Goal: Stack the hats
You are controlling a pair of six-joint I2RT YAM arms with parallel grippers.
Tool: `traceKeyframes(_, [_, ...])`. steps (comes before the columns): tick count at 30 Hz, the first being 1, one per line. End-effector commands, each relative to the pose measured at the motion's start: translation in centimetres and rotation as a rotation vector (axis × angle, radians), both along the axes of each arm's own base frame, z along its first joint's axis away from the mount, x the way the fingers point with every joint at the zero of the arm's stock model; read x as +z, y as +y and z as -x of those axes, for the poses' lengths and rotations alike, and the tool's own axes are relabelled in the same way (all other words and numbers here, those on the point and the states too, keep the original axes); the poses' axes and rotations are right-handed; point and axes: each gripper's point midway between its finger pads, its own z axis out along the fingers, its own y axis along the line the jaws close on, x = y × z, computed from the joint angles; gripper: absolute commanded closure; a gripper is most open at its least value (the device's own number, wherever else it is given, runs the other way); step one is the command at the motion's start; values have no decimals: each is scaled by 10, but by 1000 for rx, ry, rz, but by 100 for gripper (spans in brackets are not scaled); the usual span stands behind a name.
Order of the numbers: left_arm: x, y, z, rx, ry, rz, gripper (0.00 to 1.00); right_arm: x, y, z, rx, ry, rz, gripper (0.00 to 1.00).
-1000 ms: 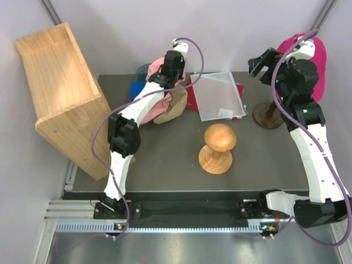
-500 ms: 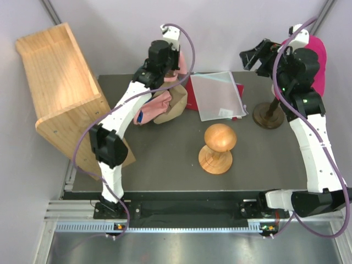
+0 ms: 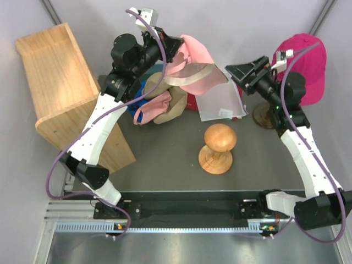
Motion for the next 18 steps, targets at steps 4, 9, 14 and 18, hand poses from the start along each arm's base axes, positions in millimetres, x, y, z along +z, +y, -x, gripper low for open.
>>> traceKeyframes(4, [61,6,65,-149,-88,149,100,45,1,69,146,15,-400,1])
traceKeyframes(9, [72,4,83,-185,-105,181,100,29,5,73,192,158,-526,1])
traceKeyframes(14, [65,-6,87,-208,-107,176,100,19,9,81,230,262,-632,2])
traceKeyframes(18, [73,-17,94,-239,-132,196,100,8,10,83,229,313,-666,2])
